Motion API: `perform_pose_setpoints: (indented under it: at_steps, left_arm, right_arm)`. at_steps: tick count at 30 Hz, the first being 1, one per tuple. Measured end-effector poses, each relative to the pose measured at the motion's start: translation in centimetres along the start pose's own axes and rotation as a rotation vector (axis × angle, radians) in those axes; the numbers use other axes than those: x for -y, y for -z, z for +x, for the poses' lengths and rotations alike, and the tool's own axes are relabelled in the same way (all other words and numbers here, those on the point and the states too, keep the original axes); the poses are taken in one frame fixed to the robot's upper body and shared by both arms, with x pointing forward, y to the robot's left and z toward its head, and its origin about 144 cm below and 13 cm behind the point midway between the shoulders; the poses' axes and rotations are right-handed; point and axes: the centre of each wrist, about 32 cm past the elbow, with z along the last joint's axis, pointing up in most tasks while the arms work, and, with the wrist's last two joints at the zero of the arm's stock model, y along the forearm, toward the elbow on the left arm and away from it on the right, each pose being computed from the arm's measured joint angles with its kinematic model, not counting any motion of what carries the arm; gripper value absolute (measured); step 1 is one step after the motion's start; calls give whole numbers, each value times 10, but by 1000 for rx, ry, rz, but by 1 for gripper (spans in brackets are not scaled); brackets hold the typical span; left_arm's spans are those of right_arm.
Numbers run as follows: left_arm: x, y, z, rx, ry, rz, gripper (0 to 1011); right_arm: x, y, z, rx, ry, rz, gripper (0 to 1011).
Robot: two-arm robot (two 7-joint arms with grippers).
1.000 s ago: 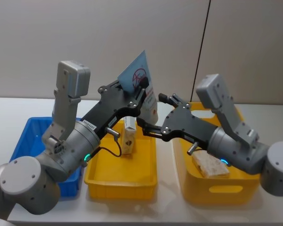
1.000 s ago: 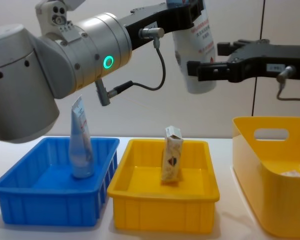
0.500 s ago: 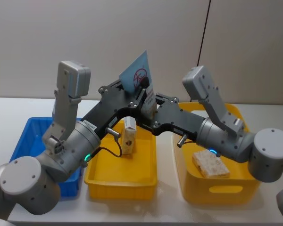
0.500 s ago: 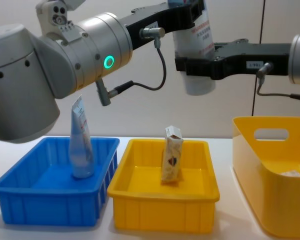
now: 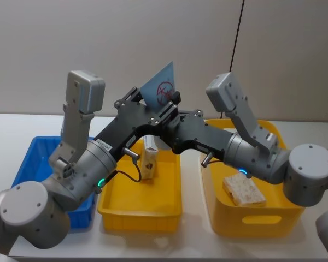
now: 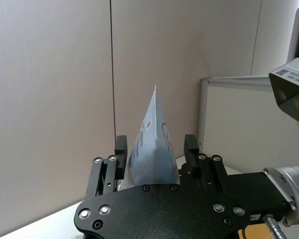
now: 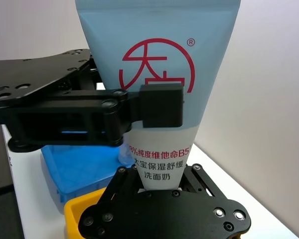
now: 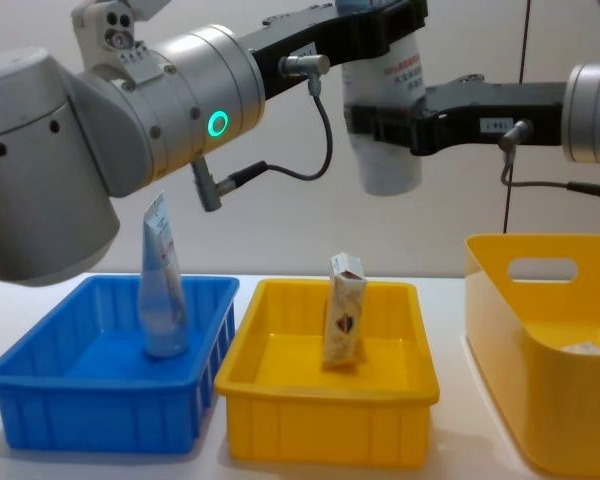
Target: Bimanual collaborative sorting of washing and personal care products
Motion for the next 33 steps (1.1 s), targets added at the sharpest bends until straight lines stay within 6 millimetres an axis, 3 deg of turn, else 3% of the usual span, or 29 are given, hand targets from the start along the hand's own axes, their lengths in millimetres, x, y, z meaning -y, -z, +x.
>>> perform_pose_setpoints:
  at_steps: [12,33]
  left_arm:
    - [0,0,0,0,0,0,990]
    - [0,0,0,0,0,0,1001]
  right_arm:
    - [10,3,1,-19,94,-32,184]
    - [64,21,4,-67,376,-126,181]
